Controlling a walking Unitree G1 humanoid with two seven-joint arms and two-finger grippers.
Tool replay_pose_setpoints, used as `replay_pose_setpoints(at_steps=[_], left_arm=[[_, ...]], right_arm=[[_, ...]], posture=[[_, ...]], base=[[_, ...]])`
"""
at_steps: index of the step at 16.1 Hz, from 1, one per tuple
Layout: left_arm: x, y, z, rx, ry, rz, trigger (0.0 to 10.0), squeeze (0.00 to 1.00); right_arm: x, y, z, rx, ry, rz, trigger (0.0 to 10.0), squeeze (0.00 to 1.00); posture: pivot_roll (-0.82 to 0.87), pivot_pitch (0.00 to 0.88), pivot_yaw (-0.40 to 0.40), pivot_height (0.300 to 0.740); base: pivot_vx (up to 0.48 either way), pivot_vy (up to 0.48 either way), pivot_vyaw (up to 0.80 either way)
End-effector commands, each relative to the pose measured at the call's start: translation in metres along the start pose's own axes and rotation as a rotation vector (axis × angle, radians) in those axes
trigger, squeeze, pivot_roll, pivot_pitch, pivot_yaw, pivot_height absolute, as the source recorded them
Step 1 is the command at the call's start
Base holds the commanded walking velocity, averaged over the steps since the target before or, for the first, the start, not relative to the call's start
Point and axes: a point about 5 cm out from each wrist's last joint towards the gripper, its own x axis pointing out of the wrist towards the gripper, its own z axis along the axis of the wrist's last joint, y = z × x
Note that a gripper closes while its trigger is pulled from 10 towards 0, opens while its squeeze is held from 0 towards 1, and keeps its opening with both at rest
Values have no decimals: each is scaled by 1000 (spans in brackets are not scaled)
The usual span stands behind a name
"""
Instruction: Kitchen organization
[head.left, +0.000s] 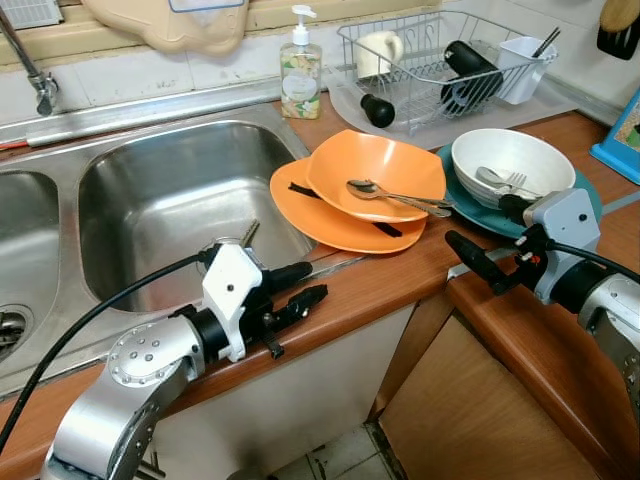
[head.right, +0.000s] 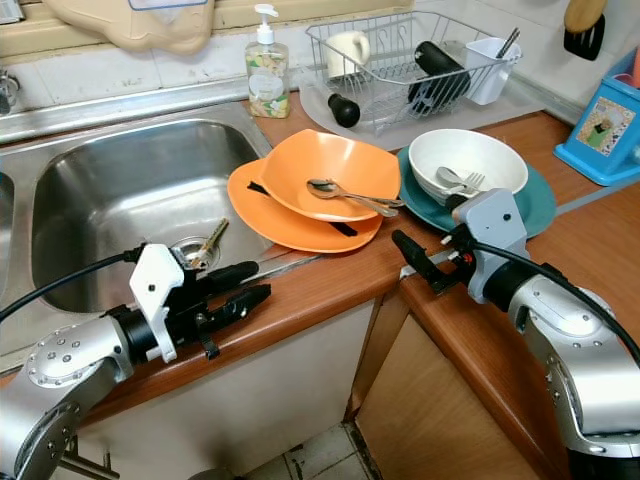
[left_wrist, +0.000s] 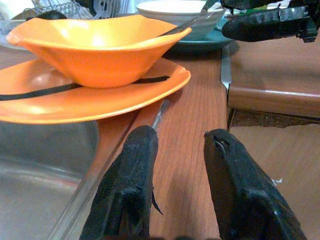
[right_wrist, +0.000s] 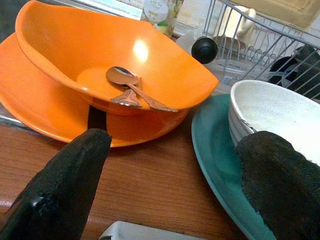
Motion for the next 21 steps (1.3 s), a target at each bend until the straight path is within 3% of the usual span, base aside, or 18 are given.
replay_pose_setpoints(at_steps=[1, 8, 21], left_arm=[[-1, 0, -1, 2, 3, 7, 10000, 0], [2, 0, 0, 5, 4, -1, 10000, 0], [3, 3, 11, 19, -24, 15, 10000, 0]], right_arm=[[-2, 0, 2, -4, 0, -10, 10000, 0], [-1, 15, -4, 29, 6, 3, 10000, 0], [-3, 21, 1, 27, 13, 9, 10000, 0]], posture=[[-71, 0, 3, 740], [-79, 0, 13, 740], [-82, 0, 9, 740]], base=[[0, 0, 0], [0, 0, 0], [0, 0, 0]])
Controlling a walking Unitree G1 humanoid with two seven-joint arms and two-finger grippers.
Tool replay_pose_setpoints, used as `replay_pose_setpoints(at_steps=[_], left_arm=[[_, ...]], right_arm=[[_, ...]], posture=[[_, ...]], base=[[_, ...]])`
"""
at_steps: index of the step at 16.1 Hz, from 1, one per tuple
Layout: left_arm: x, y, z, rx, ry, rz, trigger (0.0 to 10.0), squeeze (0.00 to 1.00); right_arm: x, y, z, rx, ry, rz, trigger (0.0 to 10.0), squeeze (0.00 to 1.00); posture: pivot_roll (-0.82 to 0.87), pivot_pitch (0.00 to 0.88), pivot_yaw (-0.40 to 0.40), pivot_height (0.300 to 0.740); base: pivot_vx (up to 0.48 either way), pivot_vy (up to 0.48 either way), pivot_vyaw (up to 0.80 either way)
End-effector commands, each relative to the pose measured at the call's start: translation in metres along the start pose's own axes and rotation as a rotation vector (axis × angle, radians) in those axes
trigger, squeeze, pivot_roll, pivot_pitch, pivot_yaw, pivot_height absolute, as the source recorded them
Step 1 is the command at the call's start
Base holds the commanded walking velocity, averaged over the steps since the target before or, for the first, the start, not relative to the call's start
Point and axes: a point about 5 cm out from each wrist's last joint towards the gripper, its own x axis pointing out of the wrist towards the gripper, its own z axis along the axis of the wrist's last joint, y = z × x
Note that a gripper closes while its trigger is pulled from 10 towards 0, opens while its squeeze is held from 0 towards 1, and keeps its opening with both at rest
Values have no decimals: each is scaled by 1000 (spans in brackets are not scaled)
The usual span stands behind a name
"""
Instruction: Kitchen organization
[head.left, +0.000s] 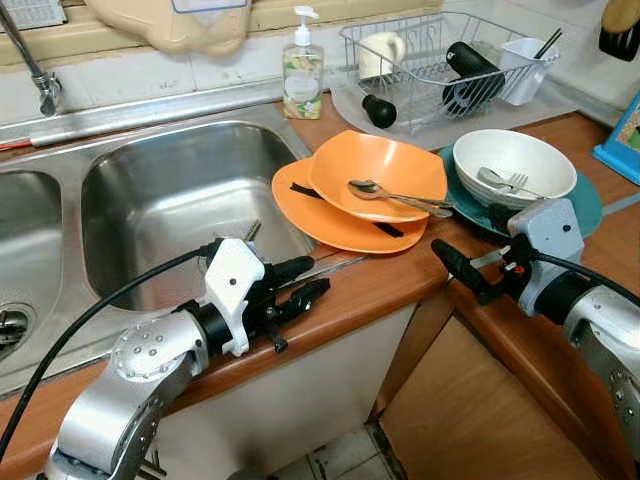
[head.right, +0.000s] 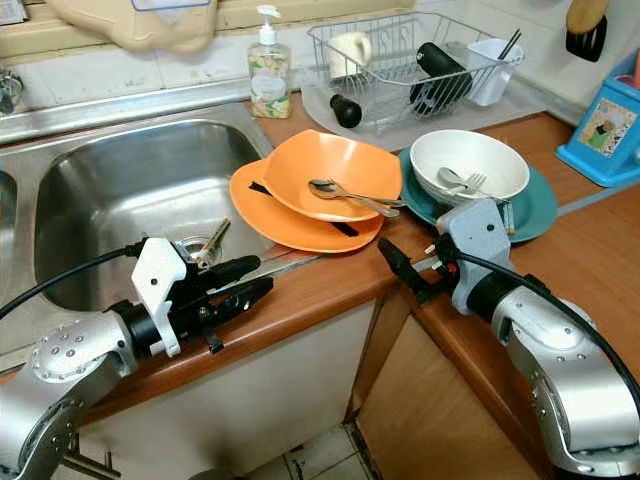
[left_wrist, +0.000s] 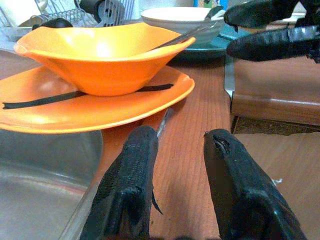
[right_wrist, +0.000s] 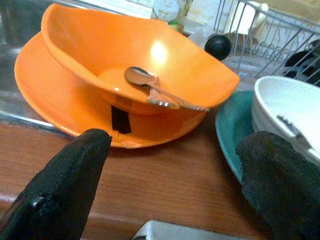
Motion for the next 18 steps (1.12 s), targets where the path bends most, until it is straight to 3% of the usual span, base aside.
replay_pose_setpoints(at_steps=[1, 18], left_arm=[[-1, 1, 5, 15, -9, 2, 10000, 0], [-5, -4, 12, 11, -9, -18, 10000, 0]], right_arm=[[-2, 2, 3, -11, -1, 0, 10000, 0], [-8, 11, 6, -6, 32, 17, 10000, 0]], posture=[[-84, 0, 9, 740], [-88, 4, 15, 740]], base=[[0, 0, 0], [0, 0, 0]])
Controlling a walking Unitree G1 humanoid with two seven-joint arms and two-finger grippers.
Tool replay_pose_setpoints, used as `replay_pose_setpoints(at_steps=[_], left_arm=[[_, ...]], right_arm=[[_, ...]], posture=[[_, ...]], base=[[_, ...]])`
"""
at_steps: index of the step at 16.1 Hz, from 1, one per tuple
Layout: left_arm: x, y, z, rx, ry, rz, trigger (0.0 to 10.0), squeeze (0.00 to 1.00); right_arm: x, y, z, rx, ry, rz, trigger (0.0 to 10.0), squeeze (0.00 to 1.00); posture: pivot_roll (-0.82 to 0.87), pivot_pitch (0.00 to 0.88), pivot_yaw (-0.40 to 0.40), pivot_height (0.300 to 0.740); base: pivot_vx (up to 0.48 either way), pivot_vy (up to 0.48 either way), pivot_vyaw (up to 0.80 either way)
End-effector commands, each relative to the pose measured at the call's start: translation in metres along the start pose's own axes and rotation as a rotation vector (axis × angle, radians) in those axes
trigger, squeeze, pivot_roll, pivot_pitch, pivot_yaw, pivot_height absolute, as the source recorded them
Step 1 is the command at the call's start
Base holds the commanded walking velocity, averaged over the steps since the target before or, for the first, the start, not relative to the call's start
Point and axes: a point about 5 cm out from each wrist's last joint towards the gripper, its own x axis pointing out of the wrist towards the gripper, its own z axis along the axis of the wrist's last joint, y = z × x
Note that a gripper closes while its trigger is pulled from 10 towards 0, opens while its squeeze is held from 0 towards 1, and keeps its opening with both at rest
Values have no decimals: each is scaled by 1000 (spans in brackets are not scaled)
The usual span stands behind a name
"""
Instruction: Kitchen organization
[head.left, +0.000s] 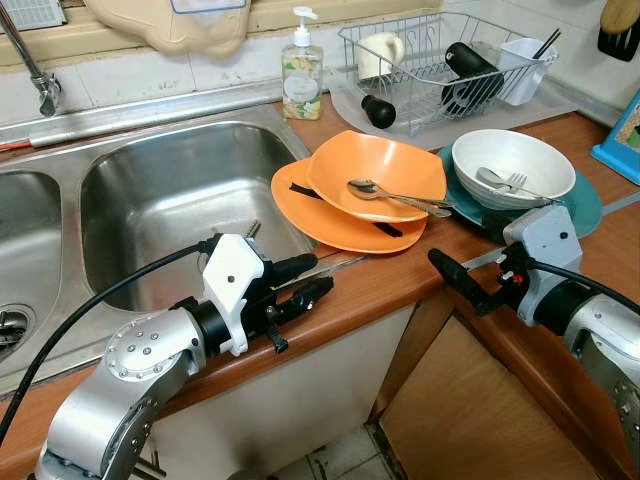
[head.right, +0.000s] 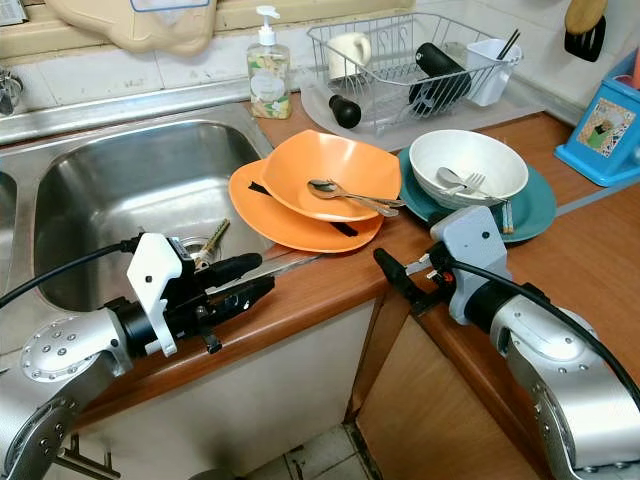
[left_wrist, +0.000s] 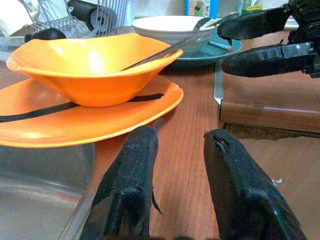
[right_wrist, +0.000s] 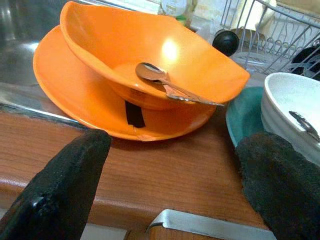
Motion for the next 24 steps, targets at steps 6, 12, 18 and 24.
replay_pose_setpoints(at_steps=[6, 12, 18, 24], left_arm=[[-1, 1, 3, 12, -2, 14, 10000, 0], [-1, 1, 3, 16, -3, 17, 10000, 0], [1, 0, 3, 15, -10, 16, 10000, 0], [-1, 3, -2, 13, 4, 14, 10000, 0]], right_arm=[[8, 7, 9, 26, -29, 41, 10000, 0], [13, 15, 20, 24, -79, 91, 10000, 0], [7, 17, 39, 67, -229, 143, 10000, 0], [-3, 6, 42, 93, -260, 40, 10000, 0]], posture=[[-86, 0, 2, 740], [-88, 0, -3, 740], [-91, 0, -4, 740], [-116, 0, 49, 740]], base=[[0, 0, 0], [0, 0, 0], [0, 0, 0], [0, 0, 0]])
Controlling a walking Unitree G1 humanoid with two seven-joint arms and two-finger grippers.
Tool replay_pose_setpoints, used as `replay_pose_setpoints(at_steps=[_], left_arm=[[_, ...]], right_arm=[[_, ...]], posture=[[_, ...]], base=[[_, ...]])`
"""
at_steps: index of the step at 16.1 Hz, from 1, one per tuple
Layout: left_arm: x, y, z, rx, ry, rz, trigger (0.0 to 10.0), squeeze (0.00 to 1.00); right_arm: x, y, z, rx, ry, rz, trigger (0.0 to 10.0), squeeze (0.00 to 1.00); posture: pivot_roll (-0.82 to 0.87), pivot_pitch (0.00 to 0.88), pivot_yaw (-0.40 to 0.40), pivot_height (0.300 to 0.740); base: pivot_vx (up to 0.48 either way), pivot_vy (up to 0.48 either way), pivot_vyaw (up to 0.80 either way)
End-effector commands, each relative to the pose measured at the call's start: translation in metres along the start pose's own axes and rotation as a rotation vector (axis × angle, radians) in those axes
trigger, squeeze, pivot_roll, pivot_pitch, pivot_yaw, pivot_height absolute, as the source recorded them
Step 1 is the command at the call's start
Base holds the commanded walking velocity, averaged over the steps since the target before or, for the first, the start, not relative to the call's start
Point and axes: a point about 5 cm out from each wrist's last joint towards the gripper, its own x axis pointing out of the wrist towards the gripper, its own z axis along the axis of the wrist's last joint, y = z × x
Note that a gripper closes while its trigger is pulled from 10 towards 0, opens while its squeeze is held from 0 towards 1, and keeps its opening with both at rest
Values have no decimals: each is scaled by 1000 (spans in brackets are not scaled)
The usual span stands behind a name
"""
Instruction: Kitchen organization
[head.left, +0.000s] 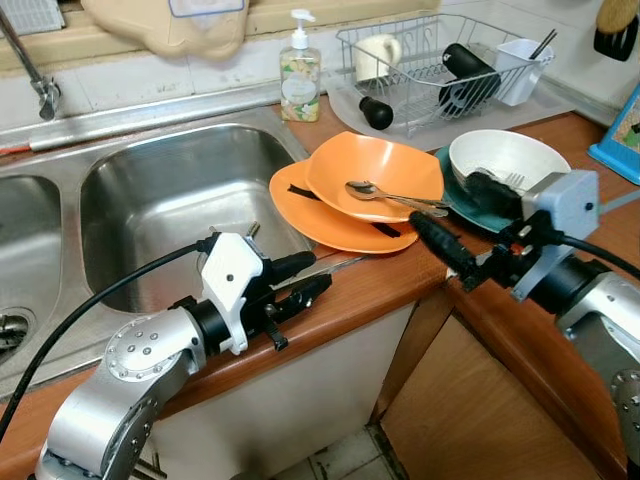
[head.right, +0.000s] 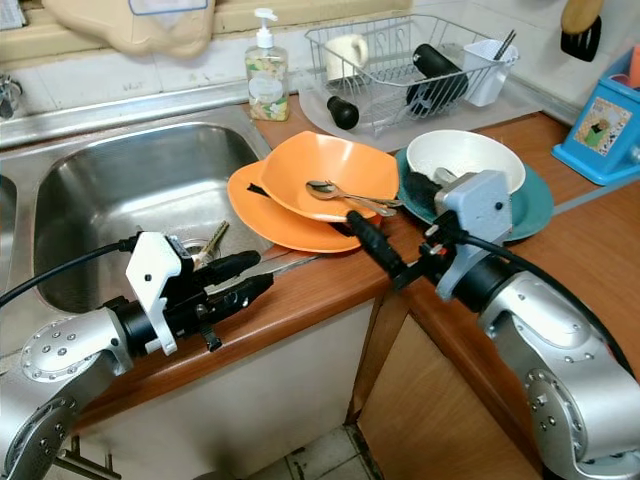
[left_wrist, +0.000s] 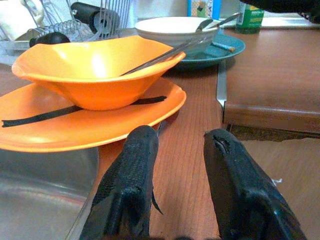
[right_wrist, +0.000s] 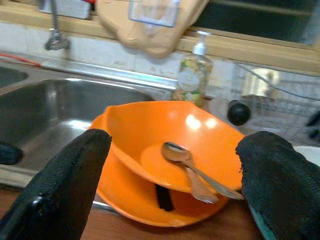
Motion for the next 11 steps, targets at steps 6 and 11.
replay_pose_setpoints(at_steps=[6, 11], left_arm=[[-1, 3, 0, 29, 17, 0, 10000, 0], [-5, 3, -2, 34, 32, 6, 10000, 0]], right_arm=[[-15, -13, -27, -5, 170, -110, 10000, 0], [-8, -9, -43, 42, 236, -85, 10000, 0]], posture=[[-88, 0, 39, 740], [-63, 0, 34, 740]], base=[[0, 0, 0], [0, 0, 0]])
